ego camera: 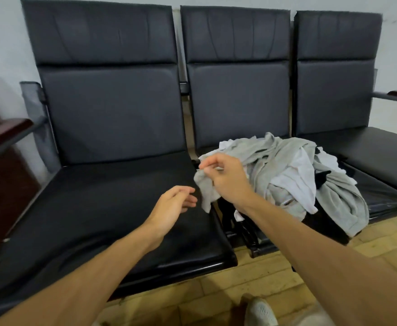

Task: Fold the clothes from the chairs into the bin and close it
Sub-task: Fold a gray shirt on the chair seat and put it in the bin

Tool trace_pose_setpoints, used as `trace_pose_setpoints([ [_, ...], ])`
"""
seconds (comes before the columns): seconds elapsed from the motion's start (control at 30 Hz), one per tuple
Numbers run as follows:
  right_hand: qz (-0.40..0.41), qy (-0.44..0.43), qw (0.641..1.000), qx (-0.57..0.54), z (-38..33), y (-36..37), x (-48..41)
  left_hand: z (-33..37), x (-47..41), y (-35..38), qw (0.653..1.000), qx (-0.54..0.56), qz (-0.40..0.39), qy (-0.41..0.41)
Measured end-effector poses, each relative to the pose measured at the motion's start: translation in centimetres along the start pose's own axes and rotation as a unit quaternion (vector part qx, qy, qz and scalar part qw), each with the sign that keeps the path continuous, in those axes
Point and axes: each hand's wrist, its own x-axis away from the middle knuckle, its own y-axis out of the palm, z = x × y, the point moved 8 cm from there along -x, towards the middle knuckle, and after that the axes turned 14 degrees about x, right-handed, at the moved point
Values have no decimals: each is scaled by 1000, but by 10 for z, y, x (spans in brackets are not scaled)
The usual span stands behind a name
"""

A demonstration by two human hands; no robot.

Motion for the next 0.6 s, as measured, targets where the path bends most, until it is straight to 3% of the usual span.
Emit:
trace_pose_setpoints([
  [0.13, -99, -19, 992, -78, -39, 54, 4, 4, 11, -39, 996, 87, 24, -12],
  [0.3, -114, 82, 970, -198, -41, 97, -3, 9, 29, -88, 1000, -6, -4, 8],
  [0.4, -144, 106, 950, -258, -56, 125, -2, 4, 42, -100, 999, -5, -42, -17],
  [0.5, -207, 90, 941, -251, -80, 156, 5, -1, 51, -109, 998, 17, -42, -33],
  [0.6, -196, 52, 960, -191, -90, 165, 1, -4, 54, -129, 997, 56, 43, -32],
])
